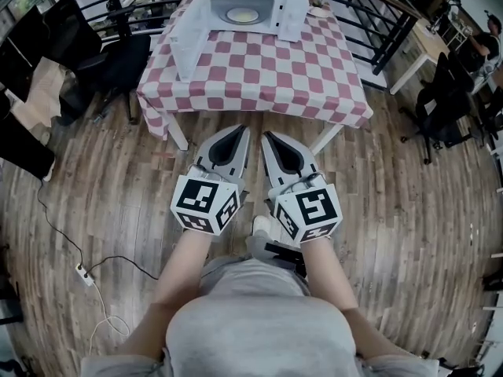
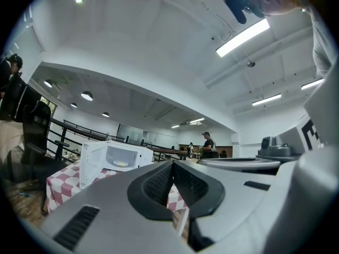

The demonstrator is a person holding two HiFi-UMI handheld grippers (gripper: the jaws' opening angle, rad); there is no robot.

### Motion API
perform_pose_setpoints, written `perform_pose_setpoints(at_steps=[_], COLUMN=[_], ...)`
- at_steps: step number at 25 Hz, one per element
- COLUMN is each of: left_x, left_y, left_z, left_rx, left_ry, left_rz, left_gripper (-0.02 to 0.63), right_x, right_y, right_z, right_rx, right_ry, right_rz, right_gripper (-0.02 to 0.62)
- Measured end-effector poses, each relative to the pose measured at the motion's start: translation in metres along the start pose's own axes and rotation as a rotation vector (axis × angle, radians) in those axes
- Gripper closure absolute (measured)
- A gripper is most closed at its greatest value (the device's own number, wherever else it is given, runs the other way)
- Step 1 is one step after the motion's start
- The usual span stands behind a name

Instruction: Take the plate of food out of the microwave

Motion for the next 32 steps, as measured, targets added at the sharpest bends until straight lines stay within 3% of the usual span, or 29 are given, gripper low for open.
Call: perform_pose_setpoints(at_steps=[6,23,32], left_x=[-0.014,-0.027,-0.036], left_y=[0.003,0.000,-0.007], left_z=[-0.034,-0.133,-0.164], left_rx=[0.019,0.044,0.038], left_ry=[0.059,0.131,0.163], left_rz=[0.013,0.020,0.022], left_gripper=[0.603,0.603,0.603], right_x=[0.031,0.121,0.156], right_y=[0.003,0.003,-0.002], right_z=[-0.030,-0.087,-0.109], right_rx=[0.013,0.017,0.012], right_ry=[0.044,0.134,0.140], right_rz=[-0.003,0.030,0.020], right_gripper=[0.571,0.571,0.571])
Point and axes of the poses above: the fingertips, and each gripper's own axes: z backward along the fingers, x to its right, y out of its top, the point moved 7 cm from there along z, backward along the fingers
